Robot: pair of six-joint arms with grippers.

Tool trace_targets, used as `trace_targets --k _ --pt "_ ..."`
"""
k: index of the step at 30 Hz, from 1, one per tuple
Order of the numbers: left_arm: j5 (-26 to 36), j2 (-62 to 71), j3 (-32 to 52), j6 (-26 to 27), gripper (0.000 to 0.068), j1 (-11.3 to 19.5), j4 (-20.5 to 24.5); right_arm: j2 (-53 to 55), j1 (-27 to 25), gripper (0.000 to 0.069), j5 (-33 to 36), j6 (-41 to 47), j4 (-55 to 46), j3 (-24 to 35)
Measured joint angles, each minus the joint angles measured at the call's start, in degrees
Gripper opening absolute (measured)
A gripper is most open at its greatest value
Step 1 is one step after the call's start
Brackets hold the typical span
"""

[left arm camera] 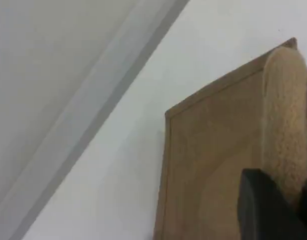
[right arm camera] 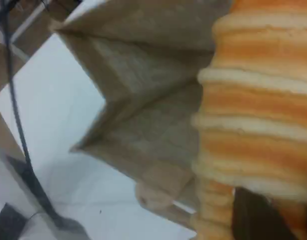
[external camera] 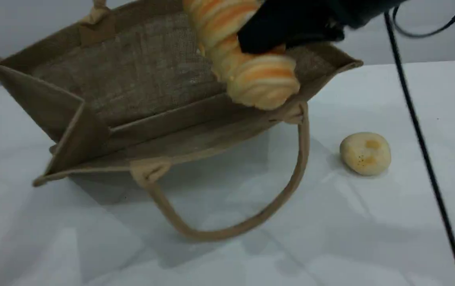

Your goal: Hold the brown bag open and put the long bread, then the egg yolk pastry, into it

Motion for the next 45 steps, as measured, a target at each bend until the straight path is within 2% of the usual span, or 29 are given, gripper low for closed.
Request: trace_targets --k 9,18,25,28,34,37,41,45 --pt "0.7 -0.1 0.0 -0.6 0.0087 0.0 0.0 8.3 4.4 0.0076 -2.4 -0.1 4.8 -3.7" --pt "2.8 -0.1 0.0 -0.8 0.0087 0.0 0.0 16.2 4.4 0.0076 -7.4 2.0 4.8 -10.9" --pt "2.9 -0.1 0.0 -1.2 0.0087 0.0 -0.9 16.9 4.4 0.0098 -11.2 2.7 4.1 -12.1" --pt "2.9 -0.1 0.0 -1.2 0.0087 0.0 -1.1 16.9 4.4 0.0176 -11.1 2.3 3.4 -12.1" --pt "2.9 -0.1 0.0 -1.2 0.0087 0.0 -1.2 16.6 4.4 0.0484 -13.1 2.0 3.4 -12.1" --pt "3.0 -0.1 0.0 -1.2 0.0087 0.0 -1.3 15.1 4.4 0.0578 -12.8 1.9 3.4 -12.1" --pt "3.2 -0.1 0.0 -1.2 0.0087 0.0 -1.3 11.7 4.0 0.0589 -12.8 2.2 0.5 -12.1" --pt "3.2 -0.1 0.0 -1.2 0.0087 0.0 -1.3 7.1 2.0 0.0563 -10.0 7.9 -7.8 -12.1"
